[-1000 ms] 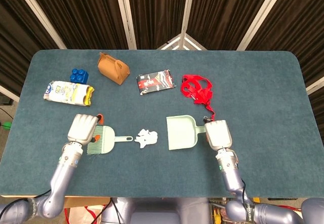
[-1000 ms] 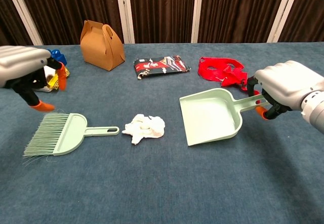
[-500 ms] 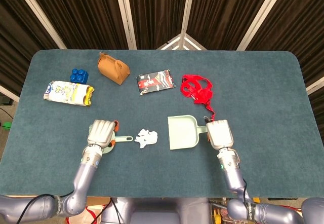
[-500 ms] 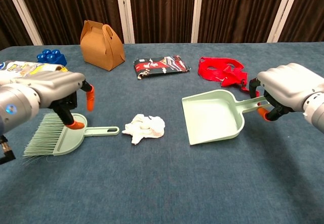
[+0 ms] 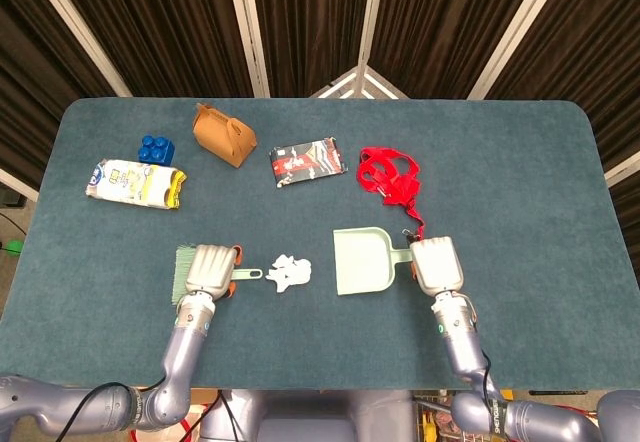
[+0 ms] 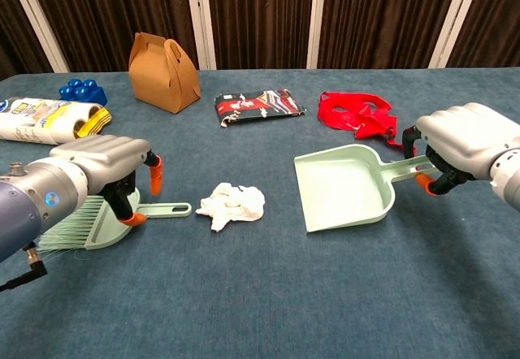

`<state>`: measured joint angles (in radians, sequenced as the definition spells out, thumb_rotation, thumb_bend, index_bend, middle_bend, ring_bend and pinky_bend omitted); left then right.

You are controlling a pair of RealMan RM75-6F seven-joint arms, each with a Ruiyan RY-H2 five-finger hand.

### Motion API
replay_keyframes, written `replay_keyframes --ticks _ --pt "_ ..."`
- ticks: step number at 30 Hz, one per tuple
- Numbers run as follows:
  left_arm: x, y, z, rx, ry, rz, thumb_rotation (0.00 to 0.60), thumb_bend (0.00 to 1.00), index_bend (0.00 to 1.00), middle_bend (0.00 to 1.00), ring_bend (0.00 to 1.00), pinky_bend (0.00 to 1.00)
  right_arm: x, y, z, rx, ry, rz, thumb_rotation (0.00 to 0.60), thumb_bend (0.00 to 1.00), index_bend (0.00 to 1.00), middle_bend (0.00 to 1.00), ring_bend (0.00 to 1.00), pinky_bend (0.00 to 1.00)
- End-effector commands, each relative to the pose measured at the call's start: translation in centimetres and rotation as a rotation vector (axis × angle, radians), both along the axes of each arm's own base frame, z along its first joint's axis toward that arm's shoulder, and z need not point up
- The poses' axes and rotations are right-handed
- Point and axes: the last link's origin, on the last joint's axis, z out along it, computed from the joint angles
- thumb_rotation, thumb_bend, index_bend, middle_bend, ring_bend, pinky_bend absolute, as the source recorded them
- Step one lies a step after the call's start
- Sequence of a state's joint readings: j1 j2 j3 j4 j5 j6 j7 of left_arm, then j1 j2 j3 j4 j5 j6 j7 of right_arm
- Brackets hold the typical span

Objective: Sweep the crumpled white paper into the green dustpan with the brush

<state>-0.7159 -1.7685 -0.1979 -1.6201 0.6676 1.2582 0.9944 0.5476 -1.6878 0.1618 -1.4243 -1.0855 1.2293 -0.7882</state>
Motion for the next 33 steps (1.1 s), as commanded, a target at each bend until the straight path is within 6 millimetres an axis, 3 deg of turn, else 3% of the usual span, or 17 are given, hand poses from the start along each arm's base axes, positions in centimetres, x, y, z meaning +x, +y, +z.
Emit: replay_keyframes --ticks 1,11,19,33 --pt "-0.1 0.1 -0.1 0.0 0.002 0.003 0.6 0.36 0.44 1.0 1.0 1.0 0.0 0.1 0.0 0.001 0.001 0.001 0.6 0.5 0.68 0.84 0.8 0.8" --pt "-0.3 0.1 -1.1 -0.022 -0.012 0.039 0.6 0.37 0.46 1.0 1.0 1.0 -0.5 0.3 -0.3 0.006 0.009 -0.005 0.6 0.5 0.68 0.84 0.8 0.8" --pt "-0.3 0.1 -1.3 -0.013 -0.031 0.04 0.6 0.53 0.67 1.0 1.0 1.0 -0.5 -0.1 -0.1 0.007 0.008 -0.002 0.6 0.5 0.68 0.84 0.8 0.8" --pt "1.9 0.2 0.4 0.053 -0.209 -0.012 0.6 0.58 0.75 1.0 1.0 1.0 0.4 0.3 0.0 0.026 0.021 0.027 0.6 0.5 0.69 0.84 0.8 0.8"
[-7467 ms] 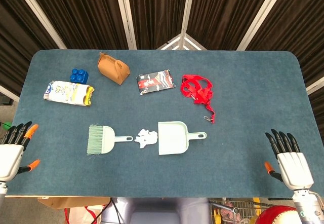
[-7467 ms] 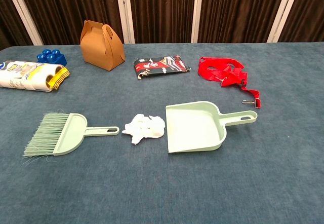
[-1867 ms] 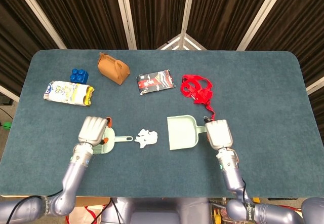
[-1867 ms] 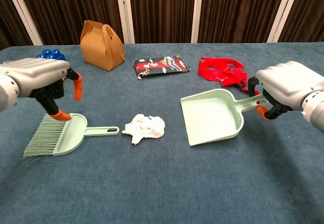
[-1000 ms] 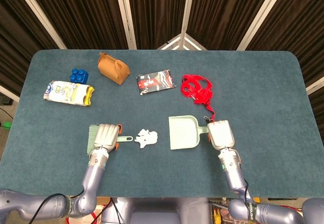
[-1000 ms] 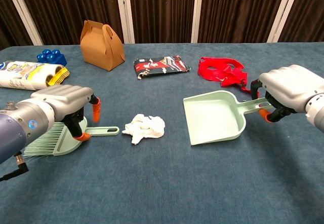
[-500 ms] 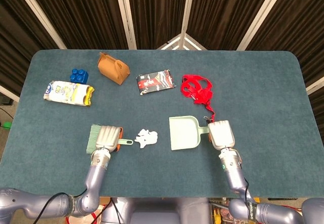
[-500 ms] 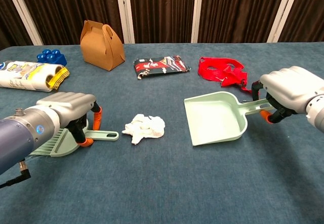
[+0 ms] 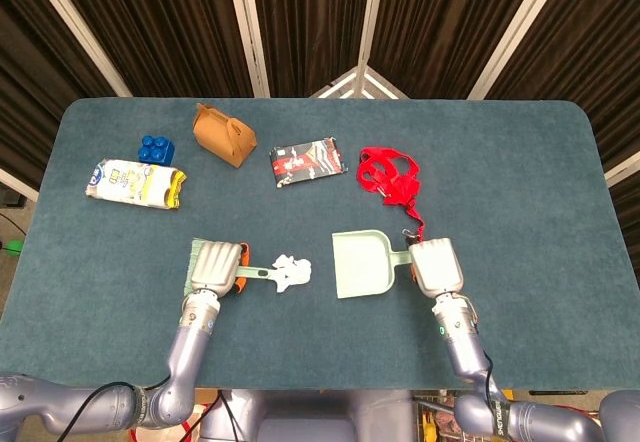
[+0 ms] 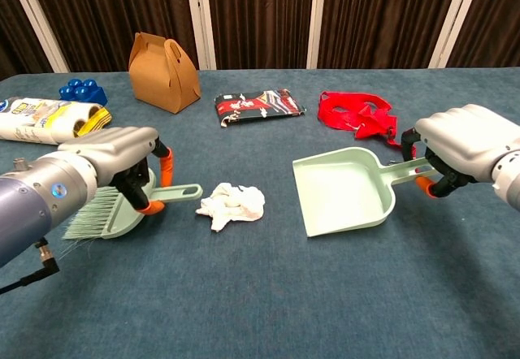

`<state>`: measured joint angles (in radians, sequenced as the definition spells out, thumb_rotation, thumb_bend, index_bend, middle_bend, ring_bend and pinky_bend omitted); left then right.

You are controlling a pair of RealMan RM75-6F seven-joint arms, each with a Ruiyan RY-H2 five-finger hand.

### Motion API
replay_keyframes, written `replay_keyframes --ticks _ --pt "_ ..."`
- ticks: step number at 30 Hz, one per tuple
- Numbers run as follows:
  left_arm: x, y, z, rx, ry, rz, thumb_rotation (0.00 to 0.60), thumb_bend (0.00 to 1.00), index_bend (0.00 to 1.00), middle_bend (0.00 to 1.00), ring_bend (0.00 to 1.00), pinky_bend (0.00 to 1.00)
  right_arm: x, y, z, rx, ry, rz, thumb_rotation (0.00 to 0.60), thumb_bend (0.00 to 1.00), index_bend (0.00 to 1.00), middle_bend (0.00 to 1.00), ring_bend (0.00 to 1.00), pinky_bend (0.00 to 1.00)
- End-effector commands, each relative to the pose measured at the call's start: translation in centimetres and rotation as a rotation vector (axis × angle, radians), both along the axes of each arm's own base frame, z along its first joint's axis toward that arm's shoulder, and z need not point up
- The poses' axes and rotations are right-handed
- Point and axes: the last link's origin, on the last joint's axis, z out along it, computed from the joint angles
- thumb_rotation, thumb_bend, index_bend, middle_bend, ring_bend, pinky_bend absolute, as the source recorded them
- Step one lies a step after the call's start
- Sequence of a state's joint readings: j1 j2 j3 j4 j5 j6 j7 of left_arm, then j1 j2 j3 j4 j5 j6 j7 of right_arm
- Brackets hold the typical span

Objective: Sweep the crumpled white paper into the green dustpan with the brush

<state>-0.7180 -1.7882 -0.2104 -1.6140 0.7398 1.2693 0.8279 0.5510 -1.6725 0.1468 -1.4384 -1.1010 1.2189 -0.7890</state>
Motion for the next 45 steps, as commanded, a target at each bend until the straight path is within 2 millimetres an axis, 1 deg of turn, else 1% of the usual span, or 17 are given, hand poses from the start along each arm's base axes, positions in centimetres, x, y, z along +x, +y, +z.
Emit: replay_keyframes --ticks 1,6,11,14,17,22,26,33,36,41,45 --pt "0.7 0.0 0.4 0.014 -0.052 -0.008 0.6 0.58 0.75 1.0 1.0 1.0 0.3 0.1 0.0 0.005 0.014 0.005 0.6 0.5 0.69 0.84 0.8 0.8" --pt "1.8 -0.2 0.3 0.018 -0.138 -0.013 0.6 0.59 0.77 1.0 1.0 1.0 0.6 0.3 0.0 0.006 0.012 -0.002 0.6 0.5 0.69 0.84 0.8 0.8" --pt "3.0 -0.9 -0.3 0.0 -0.222 -0.006 0.6 0.6 0.78 1.0 1.0 1.0 0.9 0.3 0.3 0.003 0.019 0.007 0.6 0.5 0.69 0.84 0.8 0.8" --pt "4.3 -1.3 -0.5 -0.016 -0.309 0.026 0.6 0.61 0.79 1.0 1.0 1.0 1.0 0.2 0.5 0.002 0.017 0.005 0.6 0.5 0.69 0.84 0.8 0.8" --pt "5.8 -1.4 -0.3 -0.007 -0.363 0.004 0.6 0.61 0.79 1.0 1.0 1.0 1.3 0.3 0.4 0.005 0.015 0.007 0.6 0.5 0.69 0.84 0.8 0.8" --pt "7.6 -1.9 -0.4 -0.025 -0.449 0.017 0.6 0.61 0.79 1.0 1.0 1.0 1.5 0.4 0.5 0.002 0.011 0.009 0.6 0.5 0.69 0.84 0.8 0.8" --pt "8.8 -1.9 -0.7 -0.03 -0.487 0.01 0.6 0.61 0.79 1.0 1.0 1.0 1.5 0.6 0.4 0.003 0.012 0.006 0.6 0.5 0.69 0.84 0.8 0.8" --pt "10.5 -2.0 -2.1 -0.05 -0.539 0.009 0.6 0.61 0.79 1.0 1.0 1.0 1.4 0.8 0.3 0.014 0.014 0.007 0.6 0.5 0.69 0.84 0.8 0.8" --pt "11.6 -1.7 -2.5 -0.041 -0.564 -0.004 0.6 0.61 0.79 1.0 1.0 1.0 1.4 0.8 0.3 0.016 0.016 0.011 0.6 0.5 0.69 0.84 0.8 0.8" --pt "13.7 -1.0 -2.4 -0.003 -0.611 -0.052 0.6 0.61 0.79 1.0 1.0 1.0 1.3 0.9 0.4 0.017 0.015 0.011 0.6 0.5 0.7 0.84 0.8 0.8" --pt "15.1 -0.6 -1.6 0.033 -0.669 -0.112 0.6 0.61 0.78 1.0 1.0 1.0 1.2 0.8 0.5 0.013 0.011 0.006 0.6 0.5 0.7 0.84 0.8 0.8"
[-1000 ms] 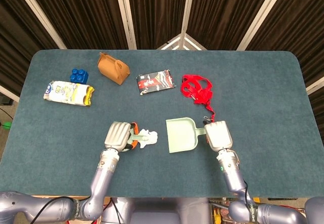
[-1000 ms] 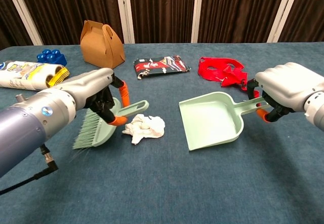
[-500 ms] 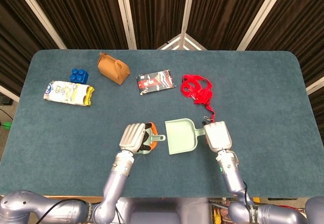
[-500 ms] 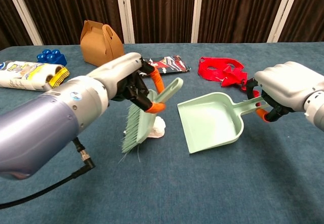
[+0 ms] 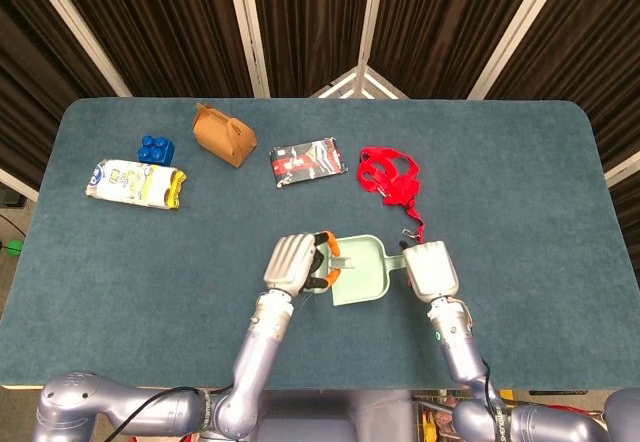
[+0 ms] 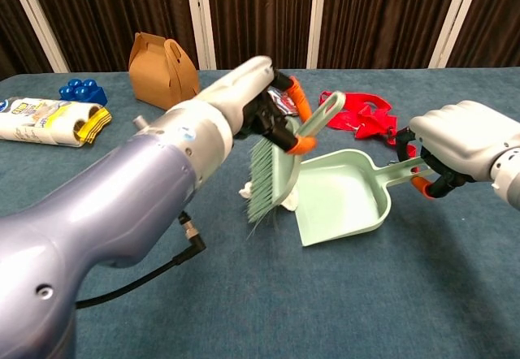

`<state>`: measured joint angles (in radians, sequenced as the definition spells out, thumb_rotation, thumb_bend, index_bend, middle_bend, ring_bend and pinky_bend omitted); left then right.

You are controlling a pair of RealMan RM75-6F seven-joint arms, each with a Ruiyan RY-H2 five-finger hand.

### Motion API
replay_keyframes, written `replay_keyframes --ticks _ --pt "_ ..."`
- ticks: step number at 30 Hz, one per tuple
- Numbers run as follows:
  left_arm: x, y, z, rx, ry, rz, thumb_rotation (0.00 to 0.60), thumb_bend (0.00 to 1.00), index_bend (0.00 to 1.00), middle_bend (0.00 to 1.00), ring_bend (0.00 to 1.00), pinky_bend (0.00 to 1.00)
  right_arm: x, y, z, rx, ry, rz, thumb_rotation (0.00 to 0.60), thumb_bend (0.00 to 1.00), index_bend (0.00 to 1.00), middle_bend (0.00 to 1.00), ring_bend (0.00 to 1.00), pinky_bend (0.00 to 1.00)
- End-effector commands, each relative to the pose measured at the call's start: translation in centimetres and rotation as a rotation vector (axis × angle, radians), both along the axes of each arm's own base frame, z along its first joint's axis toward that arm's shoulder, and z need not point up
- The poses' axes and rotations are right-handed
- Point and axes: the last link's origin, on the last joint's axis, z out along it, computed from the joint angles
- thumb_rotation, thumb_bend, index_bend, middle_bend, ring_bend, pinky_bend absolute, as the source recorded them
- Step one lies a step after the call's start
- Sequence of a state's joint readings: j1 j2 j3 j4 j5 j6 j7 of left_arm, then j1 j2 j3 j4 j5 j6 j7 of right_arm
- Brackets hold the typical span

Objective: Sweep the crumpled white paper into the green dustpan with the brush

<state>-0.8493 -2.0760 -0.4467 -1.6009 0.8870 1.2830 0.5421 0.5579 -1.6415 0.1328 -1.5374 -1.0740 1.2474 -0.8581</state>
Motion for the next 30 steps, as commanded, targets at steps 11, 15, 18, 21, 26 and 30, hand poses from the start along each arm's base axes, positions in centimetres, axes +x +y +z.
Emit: replay_keyframes --ticks 11,15,18,21,26,30 --pt "-0.4 -0.6 2.7 0.017 -0.128 -0.143 0.6 0.61 0.79 1.0 1.0 1.0 -0.3 0.1 0.1 -0.005 0.003 -0.016 0.6 0.5 0.7 0.84 0.8 0.8" --pt "-2.0 0.4 3.8 0.053 -0.085 -0.135 0.6 0.61 0.79 1.0 1.0 1.0 -0.2 0.2 0.1 -0.003 0.001 -0.013 0.6 0.5 0.7 0.84 0.8 0.8" --pt "-3.1 1.3 4.4 0.064 -0.063 -0.118 0.6 0.61 0.79 1.0 1.0 1.0 -0.2 0.3 0.1 -0.002 0.002 -0.013 0.6 0.5 0.7 0.84 0.8 0.8" --pt "-4.5 2.0 4.7 0.063 -0.008 -0.104 0.6 0.61 0.79 1.0 1.0 1.0 -0.2 0.3 -0.1 0.001 0.003 -0.013 0.6 0.5 0.7 0.84 0.8 0.8" --pt "-6.2 2.6 4.0 0.039 0.053 -0.078 0.6 0.61 0.79 1.0 1.0 1.0 -0.2 0.3 -0.3 0.007 0.004 -0.014 0.6 0.5 0.7 0.84 0.8 0.8" --pt "-6.8 2.3 2.6 0.01 0.085 -0.075 0.6 0.61 0.79 1.0 1.0 1.0 -0.5 0.3 -0.6 0.017 0.013 -0.019 0.6 0.5 0.7 0.84 0.8 0.8"
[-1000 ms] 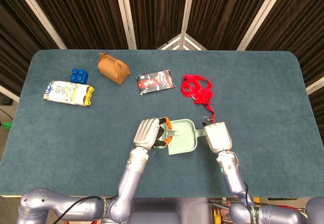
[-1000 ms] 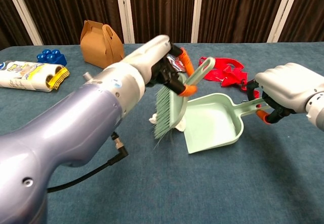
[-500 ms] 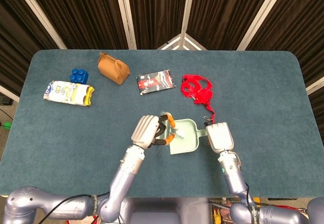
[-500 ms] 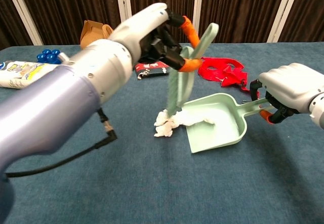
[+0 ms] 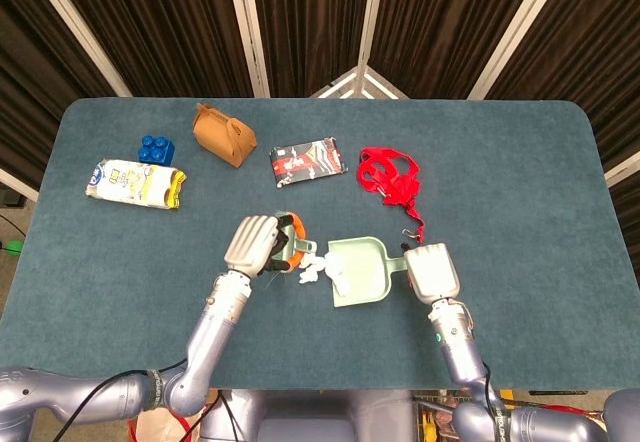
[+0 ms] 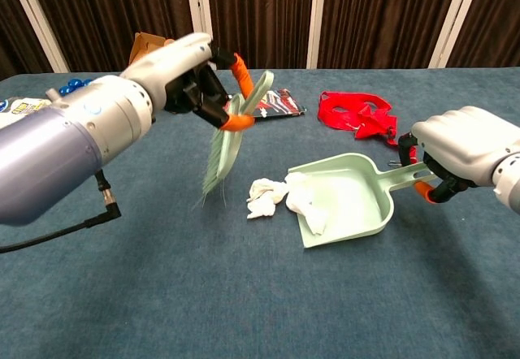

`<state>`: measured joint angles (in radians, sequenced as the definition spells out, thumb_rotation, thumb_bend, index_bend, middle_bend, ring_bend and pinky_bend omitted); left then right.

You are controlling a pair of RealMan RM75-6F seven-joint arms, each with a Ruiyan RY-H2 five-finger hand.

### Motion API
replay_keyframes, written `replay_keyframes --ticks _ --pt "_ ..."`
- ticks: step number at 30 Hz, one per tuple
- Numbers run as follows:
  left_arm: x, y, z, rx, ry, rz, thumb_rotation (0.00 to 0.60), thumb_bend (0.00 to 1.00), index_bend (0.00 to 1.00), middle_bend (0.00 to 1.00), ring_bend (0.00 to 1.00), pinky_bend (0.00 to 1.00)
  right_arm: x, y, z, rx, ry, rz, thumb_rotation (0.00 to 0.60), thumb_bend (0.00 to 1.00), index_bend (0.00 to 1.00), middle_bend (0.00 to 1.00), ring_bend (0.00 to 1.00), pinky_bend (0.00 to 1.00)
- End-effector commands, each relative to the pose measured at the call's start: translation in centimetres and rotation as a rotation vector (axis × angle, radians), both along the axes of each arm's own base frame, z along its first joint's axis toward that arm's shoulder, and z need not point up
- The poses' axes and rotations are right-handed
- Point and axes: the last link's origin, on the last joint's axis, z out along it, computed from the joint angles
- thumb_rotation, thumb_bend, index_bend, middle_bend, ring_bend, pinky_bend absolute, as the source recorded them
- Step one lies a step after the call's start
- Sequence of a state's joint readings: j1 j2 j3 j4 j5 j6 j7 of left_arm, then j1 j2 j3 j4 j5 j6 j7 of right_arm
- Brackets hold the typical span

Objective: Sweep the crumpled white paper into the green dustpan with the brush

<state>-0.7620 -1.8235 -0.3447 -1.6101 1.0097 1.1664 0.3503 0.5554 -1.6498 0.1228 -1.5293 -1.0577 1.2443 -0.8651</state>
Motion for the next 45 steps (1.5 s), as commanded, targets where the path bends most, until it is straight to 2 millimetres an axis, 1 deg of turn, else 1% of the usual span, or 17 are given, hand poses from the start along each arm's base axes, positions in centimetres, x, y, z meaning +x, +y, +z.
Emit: replay_keyframes --ticks 1,4,8,12,21,26,30,34,40,45 --pt "-0.2 -0.4 -1.1 -0.019 0.019 -0.002 0.6 0.61 0.79 1.0 1.0 1.0 -0.2 0.0 -0.3 0.004 0.003 -0.004 0.6 0.5 0.7 0.84 0.8 0.8" --pt "0.3 -0.6 -1.9 -0.012 0.016 -0.017 0.6 0.61 0.79 1.0 1.0 1.0 -0.5 -0.2 -0.2 0.0 0.001 -0.008 0.6 0.5 0.7 0.84 0.8 0.8" --pt "1.7 -0.9 -2.7 -0.014 -0.025 -0.039 0.6 0.61 0.79 1.0 1.0 1.0 -0.6 -0.3 -0.2 0.0 -0.003 -0.011 0.6 0.5 0.7 0.84 0.8 0.8" --pt "2.7 -1.6 -3.9 -0.031 -0.032 -0.055 0.6 0.61 0.79 1.0 1.0 1.0 -0.6 -0.3 -0.2 0.005 -0.006 -0.009 0.6 0.5 0.7 0.84 0.8 0.8" --pt "5.2 -2.9 -6.3 -0.045 -0.126 -0.06 0.6 0.6 0.78 1.0 1.0 1.0 -0.6 -0.2 -0.1 0.005 -0.013 -0.013 0.6 0.5 0.7 0.84 0.8 0.8" --pt "6.6 -3.3 -7.0 -0.01 -0.159 -0.115 0.6 0.58 0.78 1.0 1.0 1.0 -0.4 -0.2 0.2 0.002 -0.01 -0.008 0.6 0.5 0.7 0.84 0.8 0.8" --pt "7.5 -3.2 -6.8 0.033 -0.202 -0.15 0.6 0.58 0.78 1.0 1.0 1.0 -0.6 -0.2 0.4 -0.002 -0.008 -0.012 0.6 0.5 0.7 0.84 0.8 0.8" --pt "7.8 -3.1 -6.5 0.037 -0.221 -0.152 0.6 0.57 0.78 1.0 1.0 1.0 -0.8 -0.2 0.6 -0.005 -0.008 -0.016 0.6 0.5 0.7 0.84 0.8 0.8" --pt "6.7 -2.5 -5.3 0.05 -0.23 -0.132 0.6 0.57 0.78 1.0 1.0 1.0 -0.8 -0.2 0.7 -0.006 -0.003 -0.017 0.6 0.5 0.71 0.84 0.8 0.8" --pt "5.6 -1.7 -3.6 0.073 -0.243 -0.124 0.6 0.57 0.78 1.0 1.0 1.0 -0.8 -0.1 0.7 -0.007 0.004 -0.016 0.6 0.5 0.71 0.84 0.8 0.8"
